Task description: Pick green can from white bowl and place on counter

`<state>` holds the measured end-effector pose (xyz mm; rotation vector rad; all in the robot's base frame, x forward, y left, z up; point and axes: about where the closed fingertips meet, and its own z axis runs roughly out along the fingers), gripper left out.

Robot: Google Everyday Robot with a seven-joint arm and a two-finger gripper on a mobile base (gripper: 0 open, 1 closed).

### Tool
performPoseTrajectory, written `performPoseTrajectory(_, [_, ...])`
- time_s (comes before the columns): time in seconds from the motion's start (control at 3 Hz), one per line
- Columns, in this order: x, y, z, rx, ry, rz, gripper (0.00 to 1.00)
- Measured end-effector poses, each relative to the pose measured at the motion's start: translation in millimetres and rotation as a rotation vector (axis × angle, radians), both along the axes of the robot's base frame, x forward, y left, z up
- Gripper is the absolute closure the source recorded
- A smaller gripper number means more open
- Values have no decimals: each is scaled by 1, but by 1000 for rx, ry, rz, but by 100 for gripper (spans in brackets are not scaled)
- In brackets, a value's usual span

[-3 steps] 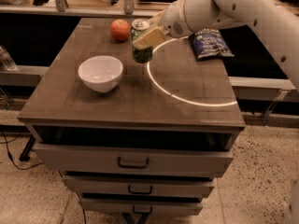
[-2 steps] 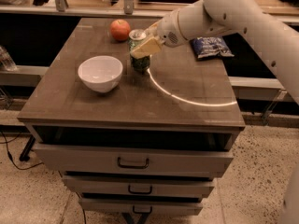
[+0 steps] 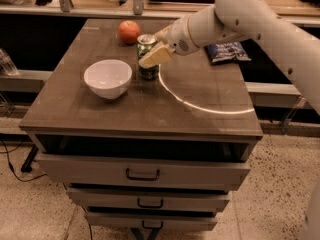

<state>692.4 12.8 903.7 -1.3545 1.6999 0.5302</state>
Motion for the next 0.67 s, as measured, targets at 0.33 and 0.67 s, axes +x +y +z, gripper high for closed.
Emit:
performPoseTrajectory(0.33, [-4,-8,7,-8,-11,-8,0])
performPoseTrajectory(0.67, [-24,-55,34,-14,-59,-65,0])
